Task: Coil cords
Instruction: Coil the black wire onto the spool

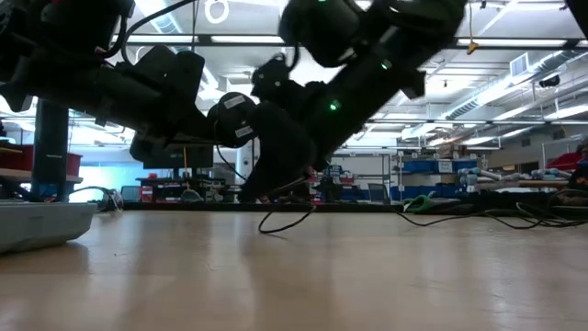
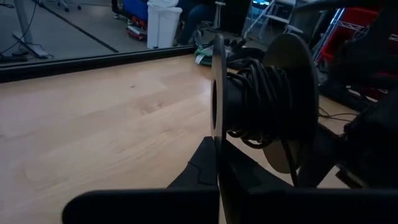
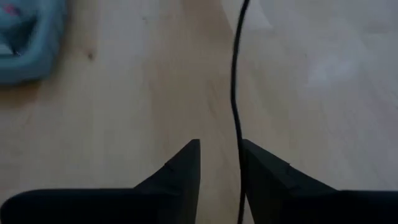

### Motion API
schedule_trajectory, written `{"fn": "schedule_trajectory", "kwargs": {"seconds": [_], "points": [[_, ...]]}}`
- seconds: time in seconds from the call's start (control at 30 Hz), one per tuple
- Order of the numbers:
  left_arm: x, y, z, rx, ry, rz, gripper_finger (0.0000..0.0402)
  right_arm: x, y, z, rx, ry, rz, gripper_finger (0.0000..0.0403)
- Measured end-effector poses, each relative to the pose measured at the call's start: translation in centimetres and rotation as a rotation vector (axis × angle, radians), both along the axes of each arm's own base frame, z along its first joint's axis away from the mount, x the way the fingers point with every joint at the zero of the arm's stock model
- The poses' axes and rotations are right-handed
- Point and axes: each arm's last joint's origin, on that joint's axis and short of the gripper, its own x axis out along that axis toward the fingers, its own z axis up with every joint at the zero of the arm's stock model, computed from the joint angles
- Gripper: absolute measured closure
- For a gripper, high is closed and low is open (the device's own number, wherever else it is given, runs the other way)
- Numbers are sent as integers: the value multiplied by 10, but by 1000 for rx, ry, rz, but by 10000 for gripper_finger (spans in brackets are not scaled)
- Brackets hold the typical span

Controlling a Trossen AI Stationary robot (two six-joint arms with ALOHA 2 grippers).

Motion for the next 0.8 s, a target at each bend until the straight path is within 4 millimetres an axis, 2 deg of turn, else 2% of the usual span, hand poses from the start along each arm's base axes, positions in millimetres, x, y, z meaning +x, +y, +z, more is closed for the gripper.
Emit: {"fn": "schedule_trajectory", "kwargs": {"seconds": [0.2,0.33,0.43,0.67,0.8], "points": [[0,0,0,1,1,-1,401,-30,-3,-1,56,-211,-5,295],[0,0,0,1,1,-3,401,-46,-13,-5,66,-368,-12,295],[0,0,0,-1,-6,-3,401,-49,-18,-13,75,-387,-26,294],[0,0,0,-1,-6,-3,401,-41,-16,-5,46,-406,22,295],[0,0,1,-4,-15,-3,401,-38,-16,-19,17,-346,32,295]]}}
